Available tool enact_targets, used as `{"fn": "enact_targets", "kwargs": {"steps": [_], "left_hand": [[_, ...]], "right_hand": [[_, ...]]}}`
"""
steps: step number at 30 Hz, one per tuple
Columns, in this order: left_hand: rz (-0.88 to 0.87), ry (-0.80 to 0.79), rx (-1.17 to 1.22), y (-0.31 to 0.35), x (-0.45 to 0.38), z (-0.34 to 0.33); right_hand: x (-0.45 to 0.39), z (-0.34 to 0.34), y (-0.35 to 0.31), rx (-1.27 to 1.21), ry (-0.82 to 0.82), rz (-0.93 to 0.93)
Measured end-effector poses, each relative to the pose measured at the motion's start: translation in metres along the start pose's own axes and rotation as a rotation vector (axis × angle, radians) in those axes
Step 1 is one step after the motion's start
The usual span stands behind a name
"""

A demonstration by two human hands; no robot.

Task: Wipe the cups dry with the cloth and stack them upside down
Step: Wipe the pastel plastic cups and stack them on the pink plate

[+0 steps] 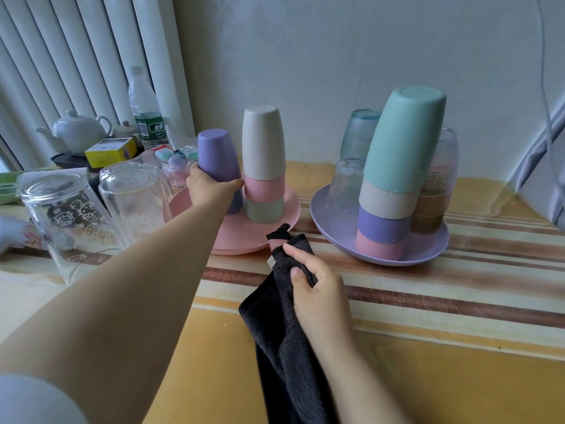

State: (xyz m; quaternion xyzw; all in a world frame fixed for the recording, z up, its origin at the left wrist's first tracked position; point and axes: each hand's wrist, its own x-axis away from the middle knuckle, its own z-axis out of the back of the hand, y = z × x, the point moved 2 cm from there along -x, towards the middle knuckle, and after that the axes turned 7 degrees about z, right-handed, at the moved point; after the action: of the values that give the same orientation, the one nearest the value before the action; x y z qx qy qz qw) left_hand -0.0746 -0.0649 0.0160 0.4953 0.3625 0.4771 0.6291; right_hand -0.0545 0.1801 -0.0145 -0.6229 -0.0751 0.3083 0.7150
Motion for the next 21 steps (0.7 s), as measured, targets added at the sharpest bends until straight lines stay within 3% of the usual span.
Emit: {"fn": "enact_targets", "kwargs": {"steps": [21], "left_hand": [[-0.182,0.119,-0.234,0.000,0.013,0.012]], "right_hand": [[-0.001,-0.001,0.003,-0.010,-0.005,0.026]]}}
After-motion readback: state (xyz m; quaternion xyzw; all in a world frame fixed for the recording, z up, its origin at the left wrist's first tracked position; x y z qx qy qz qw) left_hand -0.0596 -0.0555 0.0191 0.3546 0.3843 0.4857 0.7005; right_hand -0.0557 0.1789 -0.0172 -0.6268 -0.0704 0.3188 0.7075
